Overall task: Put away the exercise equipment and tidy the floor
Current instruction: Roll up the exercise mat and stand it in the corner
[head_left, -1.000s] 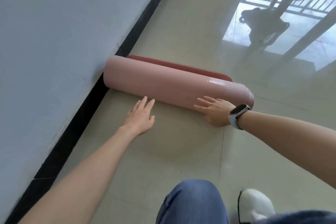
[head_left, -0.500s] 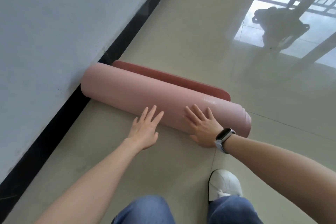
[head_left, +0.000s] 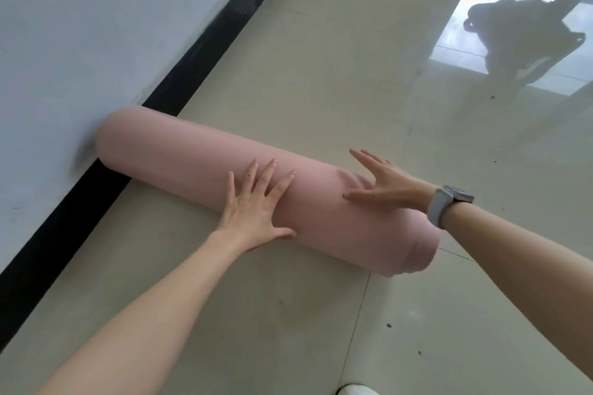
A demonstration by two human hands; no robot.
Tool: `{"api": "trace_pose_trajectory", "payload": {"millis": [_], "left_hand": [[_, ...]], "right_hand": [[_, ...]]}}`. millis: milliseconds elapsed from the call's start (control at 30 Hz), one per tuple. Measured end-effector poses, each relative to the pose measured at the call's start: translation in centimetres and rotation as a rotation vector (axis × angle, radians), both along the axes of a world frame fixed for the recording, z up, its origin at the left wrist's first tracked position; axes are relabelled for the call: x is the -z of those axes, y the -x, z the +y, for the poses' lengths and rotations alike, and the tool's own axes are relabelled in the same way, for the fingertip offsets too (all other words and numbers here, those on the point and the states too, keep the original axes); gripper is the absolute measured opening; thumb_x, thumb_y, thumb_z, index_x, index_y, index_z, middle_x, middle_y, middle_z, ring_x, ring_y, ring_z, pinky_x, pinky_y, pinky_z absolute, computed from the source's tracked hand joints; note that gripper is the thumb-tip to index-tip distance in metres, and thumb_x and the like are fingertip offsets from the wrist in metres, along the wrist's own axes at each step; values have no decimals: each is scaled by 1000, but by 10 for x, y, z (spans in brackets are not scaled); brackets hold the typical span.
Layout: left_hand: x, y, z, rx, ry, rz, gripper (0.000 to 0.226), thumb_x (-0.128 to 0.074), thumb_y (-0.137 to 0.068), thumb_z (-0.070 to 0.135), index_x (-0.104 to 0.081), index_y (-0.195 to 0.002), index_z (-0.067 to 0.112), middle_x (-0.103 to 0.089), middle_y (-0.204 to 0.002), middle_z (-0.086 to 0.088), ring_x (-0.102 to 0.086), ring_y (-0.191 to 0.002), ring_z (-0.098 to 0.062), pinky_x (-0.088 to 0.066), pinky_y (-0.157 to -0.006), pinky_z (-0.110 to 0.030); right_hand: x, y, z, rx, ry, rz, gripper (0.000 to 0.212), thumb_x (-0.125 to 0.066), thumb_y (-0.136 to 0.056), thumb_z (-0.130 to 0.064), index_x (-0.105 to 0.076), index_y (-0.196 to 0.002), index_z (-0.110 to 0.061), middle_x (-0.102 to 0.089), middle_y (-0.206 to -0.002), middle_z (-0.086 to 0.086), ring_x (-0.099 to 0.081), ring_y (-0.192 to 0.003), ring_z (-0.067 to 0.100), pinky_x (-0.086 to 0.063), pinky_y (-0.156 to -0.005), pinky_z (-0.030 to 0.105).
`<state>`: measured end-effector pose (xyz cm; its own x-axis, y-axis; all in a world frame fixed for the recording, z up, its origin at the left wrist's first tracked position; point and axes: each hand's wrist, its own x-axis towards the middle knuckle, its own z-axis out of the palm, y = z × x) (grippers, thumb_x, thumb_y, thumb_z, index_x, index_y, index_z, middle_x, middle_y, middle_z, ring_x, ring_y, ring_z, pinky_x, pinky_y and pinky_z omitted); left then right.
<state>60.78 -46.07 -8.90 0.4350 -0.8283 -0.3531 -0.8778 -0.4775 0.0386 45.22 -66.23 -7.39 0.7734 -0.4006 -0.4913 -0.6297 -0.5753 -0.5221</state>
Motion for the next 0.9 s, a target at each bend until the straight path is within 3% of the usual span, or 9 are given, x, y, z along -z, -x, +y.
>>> {"api": "trace_pose_trajectory", "payload": {"millis": [167, 267, 333, 467, 567, 700, 833, 900], "left_hand": [[-1, -4, -34, -68, 18, 36, 109, -57, -62, 76, 2, -145, 39, 13, -157, 3, 19, -144, -25, 6, -112, -62], [-6, -2, -43, -92, 13, 47, 108, -61, -62, 73, -4, -146, 34, 10, -158, 2, 17, -144, -26, 4, -112, -63], [-11, 5, -45, -36, 7, 14, 106, -63, -67, 66, -6, -147, 26, 11, -158, 2, 17, -145, -25, 3, -112, -63], [-20, 42, -60, 299, 28, 41, 94, -60, -76, 57, -5, -148, 30, 8, -159, 4, 11, -146, -21, 2, -112, -64], [-18, 69, -76, 468, -67, 34, 95, -59, -79, 52, 4, -147, 32, 9, -158, 7, 9, -146, -16, 3, -113, -60], [-15, 73, -82, 478, -77, 37, 103, -67, -71, 49, 0, -147, 32, 0, -158, 8, 1, -146, -15, 1, -115, -55], [-16, 77, -81, 459, -80, 44, 101, -68, -72, 45, -2, -147, 31, -2, -158, 7, 0, -146, -16, -1, -116, -53], [-21, 78, -80, 425, -74, 65, 100, -67, -74, 42, -1, -147, 30, 1, -158, 8, 3, -146, -15, 0, -117, -53]], "right_hand": [[20, 62, -11, 502, -274, -137, 96, -60, -70, -60, -15, -146, -23, -19, -155, 1, -19, -142, 18, -17, -118, 40], [31, 79, 7, 867, -212, -262, 92, -63, -80, -48, -11, -147, -11, -15, -156, 8, -14, -144, 20, -14, -118, 38], [33, 85, 25, 1006, -172, -312, 97, -64, -77, -51, -12, -146, -8, -22, -152, 11, -23, -141, 23, -22, -116, 41], [35, 94, 62, 1147, -159, -418, 90, -65, -79, -46, -16, -146, -12, -37, -138, 8, -39, -128, 20, -35, -109, 38], [41, 101, 85, 1161, -314, -519, 87, -69, -76, -42, -22, -144, -20, -42, -138, 0, -42, -127, 15, -38, -108, 37], [46, 104, 96, 1186, -485, -597, 81, -76, -73, -25, -26, -137, -21, -49, -126, -8, -50, -116, 10, -44, -98, 29], [40, 103, 88, 1262, -525, -589, 54, -76, -73, -18, -41, -115, -21, -56, -97, -16, -57, -90, 1, -50, -81, 23], [29, 100, 83, 1242, -514, -598, 48, -73, -75, -14, -41, -109, -22, -56, -96, -13, -56, -86, -1, -48, -75, 17]]}}
